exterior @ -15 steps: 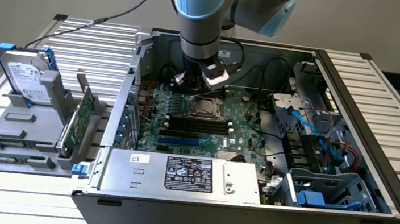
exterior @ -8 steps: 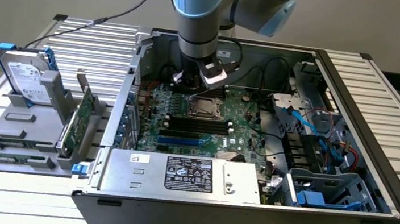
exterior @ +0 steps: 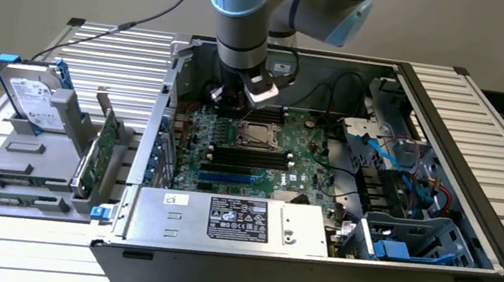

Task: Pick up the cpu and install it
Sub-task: 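Install the first cpu locking lever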

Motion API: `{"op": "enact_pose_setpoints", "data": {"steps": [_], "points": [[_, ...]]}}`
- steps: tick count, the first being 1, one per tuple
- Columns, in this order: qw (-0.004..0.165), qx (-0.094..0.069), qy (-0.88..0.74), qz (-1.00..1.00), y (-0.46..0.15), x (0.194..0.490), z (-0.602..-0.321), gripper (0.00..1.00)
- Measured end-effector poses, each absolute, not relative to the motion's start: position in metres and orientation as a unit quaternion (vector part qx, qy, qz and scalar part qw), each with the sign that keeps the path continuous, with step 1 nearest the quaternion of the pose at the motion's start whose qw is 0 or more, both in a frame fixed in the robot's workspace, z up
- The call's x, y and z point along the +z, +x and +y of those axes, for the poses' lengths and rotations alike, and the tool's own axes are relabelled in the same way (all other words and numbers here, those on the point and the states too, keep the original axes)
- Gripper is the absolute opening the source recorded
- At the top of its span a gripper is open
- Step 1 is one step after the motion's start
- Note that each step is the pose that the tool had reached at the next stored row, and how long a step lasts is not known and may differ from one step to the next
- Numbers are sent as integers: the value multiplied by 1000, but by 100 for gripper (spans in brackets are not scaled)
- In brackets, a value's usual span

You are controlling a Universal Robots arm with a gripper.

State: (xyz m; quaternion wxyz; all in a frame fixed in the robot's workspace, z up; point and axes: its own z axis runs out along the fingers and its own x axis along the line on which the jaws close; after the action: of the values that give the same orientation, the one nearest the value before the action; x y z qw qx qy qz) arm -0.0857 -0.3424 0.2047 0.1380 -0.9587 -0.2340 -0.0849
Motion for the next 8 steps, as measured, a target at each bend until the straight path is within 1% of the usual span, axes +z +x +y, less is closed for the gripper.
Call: {"op": "enact_pose_setpoints", "data": {"steps": [8], "points": [[139,-80,-959,-233,-89,210,-342,11]]}}
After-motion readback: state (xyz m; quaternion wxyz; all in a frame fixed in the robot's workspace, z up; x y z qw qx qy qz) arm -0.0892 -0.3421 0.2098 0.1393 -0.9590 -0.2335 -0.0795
